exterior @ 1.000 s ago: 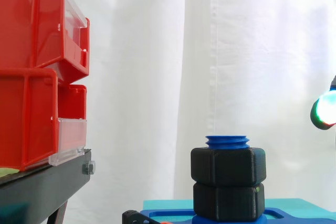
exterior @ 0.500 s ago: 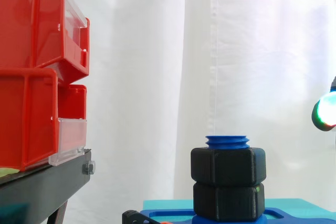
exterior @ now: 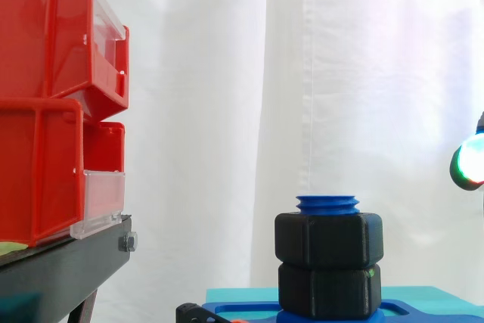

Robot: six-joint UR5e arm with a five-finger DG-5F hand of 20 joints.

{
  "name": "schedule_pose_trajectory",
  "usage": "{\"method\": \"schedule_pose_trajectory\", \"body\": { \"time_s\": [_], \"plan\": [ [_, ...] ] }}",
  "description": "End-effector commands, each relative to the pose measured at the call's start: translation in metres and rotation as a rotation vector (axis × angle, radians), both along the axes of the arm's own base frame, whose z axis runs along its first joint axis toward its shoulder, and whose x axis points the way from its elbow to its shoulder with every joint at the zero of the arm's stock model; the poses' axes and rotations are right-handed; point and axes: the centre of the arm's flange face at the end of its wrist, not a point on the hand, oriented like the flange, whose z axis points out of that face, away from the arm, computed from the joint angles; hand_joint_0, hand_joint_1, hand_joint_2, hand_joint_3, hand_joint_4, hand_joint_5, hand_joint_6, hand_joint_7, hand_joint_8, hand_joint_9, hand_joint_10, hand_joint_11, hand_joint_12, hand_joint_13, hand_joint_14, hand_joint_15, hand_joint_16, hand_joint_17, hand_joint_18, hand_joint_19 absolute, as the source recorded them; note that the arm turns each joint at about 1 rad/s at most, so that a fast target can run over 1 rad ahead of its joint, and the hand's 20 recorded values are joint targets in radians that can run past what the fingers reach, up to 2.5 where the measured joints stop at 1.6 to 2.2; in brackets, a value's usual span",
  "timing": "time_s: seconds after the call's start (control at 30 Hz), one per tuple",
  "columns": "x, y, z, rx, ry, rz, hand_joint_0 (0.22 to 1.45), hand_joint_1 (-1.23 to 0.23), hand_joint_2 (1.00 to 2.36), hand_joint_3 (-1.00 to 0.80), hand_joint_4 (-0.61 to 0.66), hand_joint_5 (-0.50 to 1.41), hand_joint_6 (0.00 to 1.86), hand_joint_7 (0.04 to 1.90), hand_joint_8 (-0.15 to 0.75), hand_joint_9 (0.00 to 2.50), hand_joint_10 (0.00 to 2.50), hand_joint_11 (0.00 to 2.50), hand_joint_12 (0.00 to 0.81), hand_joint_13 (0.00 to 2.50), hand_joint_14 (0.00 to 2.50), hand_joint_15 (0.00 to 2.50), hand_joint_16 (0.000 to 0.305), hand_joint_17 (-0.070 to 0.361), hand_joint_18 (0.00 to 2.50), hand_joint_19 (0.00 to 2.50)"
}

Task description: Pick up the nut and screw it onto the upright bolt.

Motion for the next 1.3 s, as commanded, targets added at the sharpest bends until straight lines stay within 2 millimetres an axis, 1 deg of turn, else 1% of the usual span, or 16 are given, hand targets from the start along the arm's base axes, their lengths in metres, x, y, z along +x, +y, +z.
{"method": "schedule_pose_trajectory", "body": {
  "time_s": [0.0,0.4,0.47,0.5,0.53,0.57,0.6,0.63,0.67,0.73,0.8,0.97,1.1,1.2,1.27],
  "plan": [
    [0.0002,0.0007,0.0,0.0,0.0,0.001,0.48,-0.05,1.0,-0.5,0.17,-0.26,0.5,0.72,0.33,0.52,0.0,0.03,0.426,0.22,0.0,0.0,0.061,0.137,0.0,0.0],
    [0.0,-0.0001,0.0,0.0,0.0,0.0,0.49,-0.07,1.0,-0.5,0.18,-0.25,0.5,0.74,0.331,0.51,0.0,0.02,0.422,0.22,0.0,0.0,0.059,0.133,0.0,0.0],
    [0.0,-0.0001,0.0,0.0,0.0,0.0,0.49,-0.07,1.0,-0.5,0.18,-0.25,0.5,0.74,0.344,0.49,0.0,0.01,0.422,0.22,0.0,0.0,0.06,0.134,0.0,0.0],
    [0.0,-0.0001,0.0,0.0,0.0,0.0,0.5,-0.11,1.0,-0.5,0.18,-0.25,0.5,0.73,0.339,0.36,0.0,0.0,0.425,0.18,0.0,0.0,0.06,0.135,0.0,0.0],
    [0.0,-0.0001,0.0,0.0,0.0,0.0,0.5,-0.13,1.0,-0.5,0.18,-0.25,0.5,0.73,0.339,0.35,0.0,0.0,0.424,0.16,0.0,0.0,0.06,0.135,0.0,0.0],
    [0.0,-0.0001,0.0,0.0,0.0,0.0,0.5,-0.18,1.0,-0.5,0.17,-0.25,0.5,0.73,0.32,0.3,0.0,0.0,0.417,0.14,0.0,0.0,0.059,0.134,0.0,0.0],
    [0.0,-0.0001,0.0,0.0,0.0,0.0,0.5,-0.22,1.0,-0.5,0.16,-0.25,0.5,0.72,0.299,0.28,0.0,0.0,0.409,0.13,0.0,0.0,0.059,0.132,0.0,0.0],
    [0.0,-0.0001,0.0,0.0,0.0,0.0,0.5,-0.23,1.0,-0.5,0.15,-0.25,0.5,0.72,0.295,0.28,0.0,0.0,0.406,0.12,0.0,0.0,0.058,0.13,0.0,0.0],
    [0.0,-0.0001,0.0,0.0,0.0,0.0,0.5,-0.27,1.0,-0.5,0.13,-0.25,0.5,0.7,0.267,0.27,0.0,0.0,0.393,0.1,0.0,0.0,0.052,0.118,0.0,0.0],
    [0.0,-0.0001,0.0,0.0,0.0,0.0,0.49,-0.28,1.0,-0.5,0.11,-0.24,0.5,0.69,0.252,0.27,0.0,0.0,0.38,0.06,0.0,0.0,0.05,0.113,0.0,0.0],
    [0.0002,0.0007,0.0,0.0,0.0,0.001,0.49,-0.29,1.0,-0.5,0.09,-0.24,0.5,0.67,0.231,0.22,0.0,0.0,0.376,0.03,0.0,0.0,0.049,0.111,0.0,0.0],
    [0.0,-0.0001,0.0,0.0,0.0,0.0,0.48,-0.27,1.0,-0.5,0.07,-0.25,0.5,0.67,0.225,0.14,0.0,0.0,0.383,0.0,0.0,0.0,0.05,0.112,0.0,0.0],
    [0.0,-0.0001,0.0,0.0,0.0,0.0,0.47,-0.27,1.0,-0.5,0.02,-0.25,0.5,0.63,0.205,0.08,0.0,0.0,0.385,0.0,0.0,0.0,0.05,0.113,0.0,0.0],
    [0.0002,0.0007,0.0,0.0,0.0,0.001,0.47,-0.24,1.0,-0.5,0.01,-0.26,0.5,0.66,0.196,0.0,0.0,0.0,0.381,0.0,0.0,0.0,0.05,0.113,0.0,0.0],
    [0.0,-0.0001,0.0,0.0,0.0,0.0,0.47,-0.24,1.0,-0.5,0.0,-0.26,0.5,0.67,0.194,0.0,0.0,0.0,0.381,0.0,0.0,0.0,0.05,0.112,0.0,0.0]
  ]
}}
